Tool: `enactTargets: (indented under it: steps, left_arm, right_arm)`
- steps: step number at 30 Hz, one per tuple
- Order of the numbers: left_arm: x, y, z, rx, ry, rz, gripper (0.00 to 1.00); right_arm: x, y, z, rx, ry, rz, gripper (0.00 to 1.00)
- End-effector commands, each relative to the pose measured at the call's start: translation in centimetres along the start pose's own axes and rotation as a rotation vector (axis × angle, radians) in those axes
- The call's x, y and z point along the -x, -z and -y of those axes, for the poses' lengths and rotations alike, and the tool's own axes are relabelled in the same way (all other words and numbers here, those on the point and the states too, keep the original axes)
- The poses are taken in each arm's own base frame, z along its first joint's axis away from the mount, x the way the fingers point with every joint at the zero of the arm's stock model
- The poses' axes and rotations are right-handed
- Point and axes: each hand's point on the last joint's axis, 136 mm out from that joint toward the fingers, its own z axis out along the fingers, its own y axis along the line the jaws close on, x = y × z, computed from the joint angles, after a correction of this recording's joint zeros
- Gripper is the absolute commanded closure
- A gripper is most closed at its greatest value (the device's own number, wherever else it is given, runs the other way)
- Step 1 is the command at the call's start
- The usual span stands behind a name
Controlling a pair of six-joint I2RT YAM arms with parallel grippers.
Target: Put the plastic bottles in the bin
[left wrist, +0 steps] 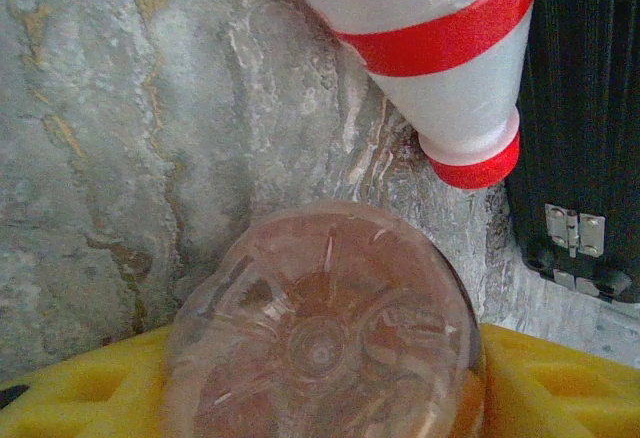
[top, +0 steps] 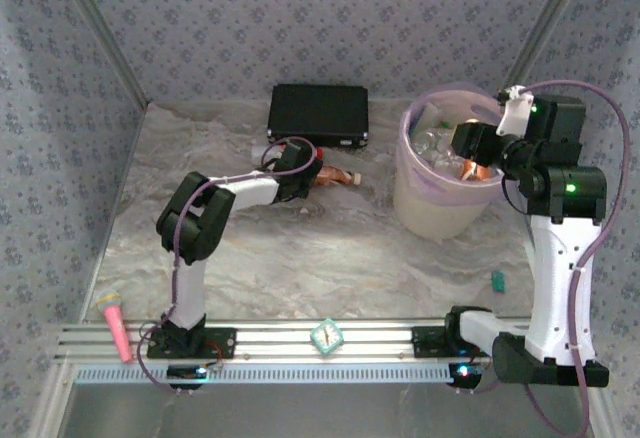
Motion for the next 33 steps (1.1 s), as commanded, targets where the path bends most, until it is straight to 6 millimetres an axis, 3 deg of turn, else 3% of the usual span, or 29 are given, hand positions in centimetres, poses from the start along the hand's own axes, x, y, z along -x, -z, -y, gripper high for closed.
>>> enactTargets:
  steps: [1,5,8,13,17,25,28,33]
  left_arm:
    - [-0.4,0.3,0.2,-0.011,0.020,-0.012,0.40]
    - [0.0,2.5,1.9,-0.061,0.004,-0.008,0.45]
    - [0.2,5.2,4.2,-0.135,-0.028,-0.006,0.45]
    - [0.2,10.4,8.9,-0.219,-0.257,-0.052,0.48]
    - [0.4,14.2,11.1,-0.305,-0.377,-0.124,0.50]
    - [7.8,21.3,12.0,-0.575,-0.063,-0.154,0.60]
    - [7.5,22.6,11.9,-0.587,0.010,-0.174,0.60]
    - [6.6,23.8,11.8,-0.636,0.118,-0.191,0.61]
  right_arm:
    - [-0.1,0.8,-0.5,0.011,0.017,0.004,0.45]
    - [0.0,1.0,-1.7,0.058,0.022,0.010,0.45]
    - [0.1,1.1,-3.6,0.146,0.031,0.012,0.45]
    - [-0.6,0.5,-7.2,0.281,0.110,-0.030,0.45]
    - [-2.2,-0.7,-10.0,0.357,0.207,-0.103,0.43]
    - [-3.2,-4.4,-14.8,0.476,0.162,-0.079,0.36]
    - [-3.8,-6.6,-17.0,0.530,0.163,-0.069,0.29]
    - [-3.8,-9.6,-18.8,0.581,0.134,-0.073,0.18]
